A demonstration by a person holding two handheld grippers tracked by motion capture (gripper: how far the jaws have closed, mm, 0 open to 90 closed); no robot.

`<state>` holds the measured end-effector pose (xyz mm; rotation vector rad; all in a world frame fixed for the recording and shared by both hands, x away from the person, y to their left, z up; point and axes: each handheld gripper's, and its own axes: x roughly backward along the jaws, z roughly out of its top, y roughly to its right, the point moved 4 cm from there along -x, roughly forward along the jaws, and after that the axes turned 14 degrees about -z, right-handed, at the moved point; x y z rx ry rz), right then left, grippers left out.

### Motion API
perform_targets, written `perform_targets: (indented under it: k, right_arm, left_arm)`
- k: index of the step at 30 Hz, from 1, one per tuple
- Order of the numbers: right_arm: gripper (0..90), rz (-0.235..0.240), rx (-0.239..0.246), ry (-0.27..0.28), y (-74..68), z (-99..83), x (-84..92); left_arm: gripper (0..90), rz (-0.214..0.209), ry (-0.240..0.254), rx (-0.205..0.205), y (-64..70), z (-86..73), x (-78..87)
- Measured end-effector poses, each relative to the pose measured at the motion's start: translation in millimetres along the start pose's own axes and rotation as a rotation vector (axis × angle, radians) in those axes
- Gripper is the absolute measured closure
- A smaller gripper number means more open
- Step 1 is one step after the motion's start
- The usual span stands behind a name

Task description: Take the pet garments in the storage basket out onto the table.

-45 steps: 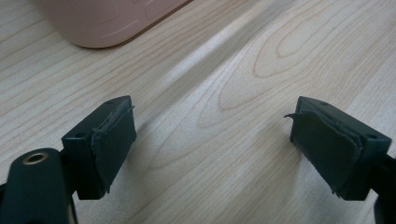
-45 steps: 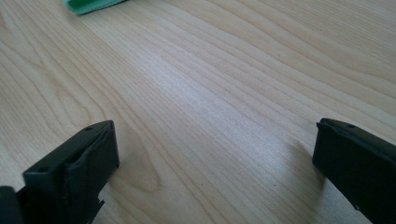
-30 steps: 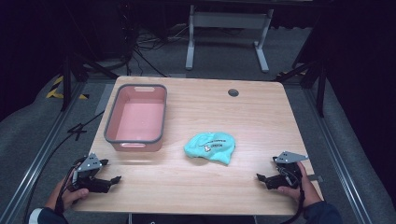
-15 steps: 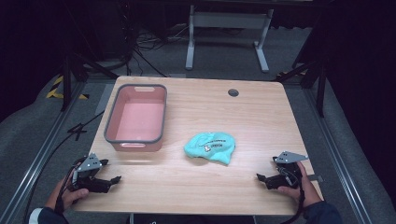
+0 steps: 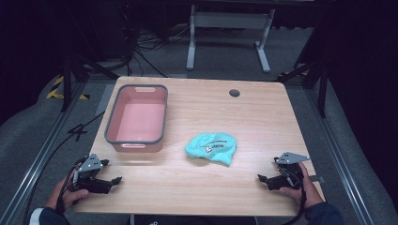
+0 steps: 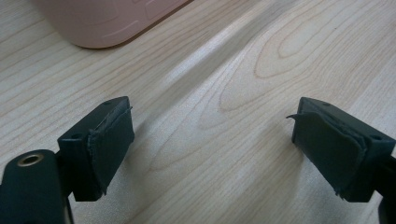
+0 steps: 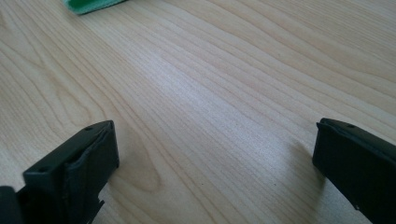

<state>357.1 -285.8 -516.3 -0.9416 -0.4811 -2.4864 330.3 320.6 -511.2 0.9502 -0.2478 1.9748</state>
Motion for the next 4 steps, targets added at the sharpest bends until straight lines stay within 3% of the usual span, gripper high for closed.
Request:
perform_targets:
  k: [4]
  right_arm:
    - [0.5, 0.000, 0.000, 0.000, 0.0, 0.0, 0.0]
  left_arm:
    - [12.9, 0.000, 0.000, 0.000, 0.0, 0.0, 0.0]
